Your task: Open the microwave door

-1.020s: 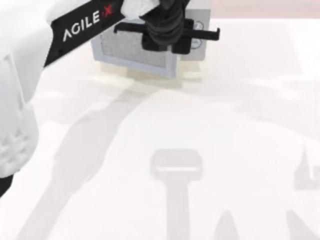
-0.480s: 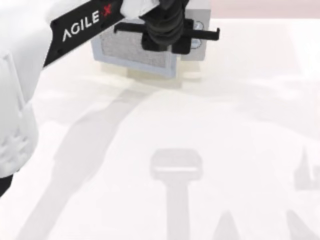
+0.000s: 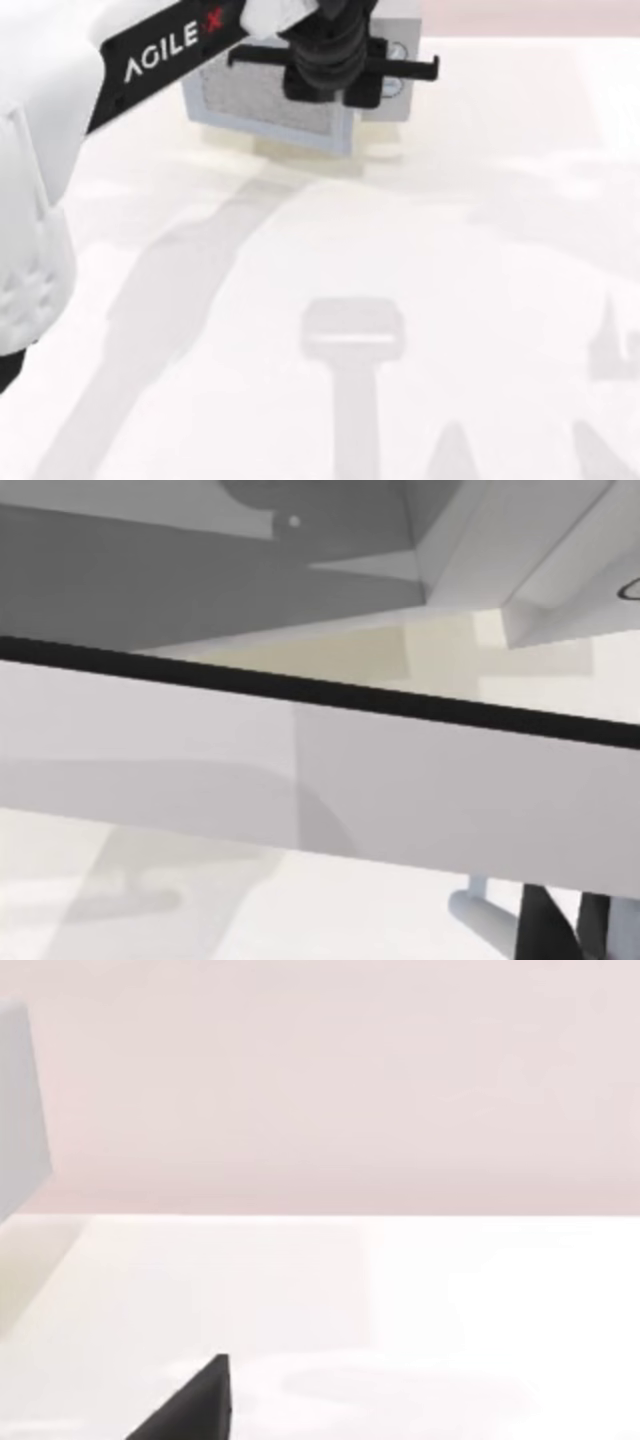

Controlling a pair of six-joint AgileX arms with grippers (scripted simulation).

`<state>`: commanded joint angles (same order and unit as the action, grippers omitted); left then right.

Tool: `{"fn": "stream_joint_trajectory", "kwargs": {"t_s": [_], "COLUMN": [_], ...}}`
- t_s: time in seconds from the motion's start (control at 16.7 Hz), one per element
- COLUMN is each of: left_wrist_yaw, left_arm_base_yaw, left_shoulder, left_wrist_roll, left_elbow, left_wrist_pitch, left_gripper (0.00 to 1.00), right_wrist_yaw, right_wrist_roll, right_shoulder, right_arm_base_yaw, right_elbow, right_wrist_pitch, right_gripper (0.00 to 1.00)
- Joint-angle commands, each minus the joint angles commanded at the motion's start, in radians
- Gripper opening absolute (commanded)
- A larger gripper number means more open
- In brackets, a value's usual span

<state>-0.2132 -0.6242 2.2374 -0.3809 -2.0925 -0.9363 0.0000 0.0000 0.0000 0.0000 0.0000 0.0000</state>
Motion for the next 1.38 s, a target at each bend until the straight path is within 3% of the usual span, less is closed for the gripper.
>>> {"fn": "stream_joint_trajectory", "kwargs": {"t_s": [0.48,0.96,1.38], "left_wrist_yaw": [0.006,0.055,0.056], "left_arm_base_yaw": [-0.007,0.016,0.016], "left_shoulder": [0.001,-0.107,-0.108], "left_wrist_roll": [-0.002,0.106,0.106], "left_elbow": [0.004,0.174,0.175], "left_wrist_pitch": [0.003,0.086,0.087], "left_gripper": [0.0,0.0,0.0], "right_wrist_yaw": [0.0,0.0,0.0], "right_wrist_roll": [0.0,0.0,0.0], "right_shoulder": [0.0,0.0,0.0], "right_arm_base_yaw": [0.0,0.0,0.0], "right_elbow": [0.0,0.0,0.0], "right_wrist_pitch": [0.0,0.0,0.0], "right_gripper": [1.0,1.0,1.0]}}
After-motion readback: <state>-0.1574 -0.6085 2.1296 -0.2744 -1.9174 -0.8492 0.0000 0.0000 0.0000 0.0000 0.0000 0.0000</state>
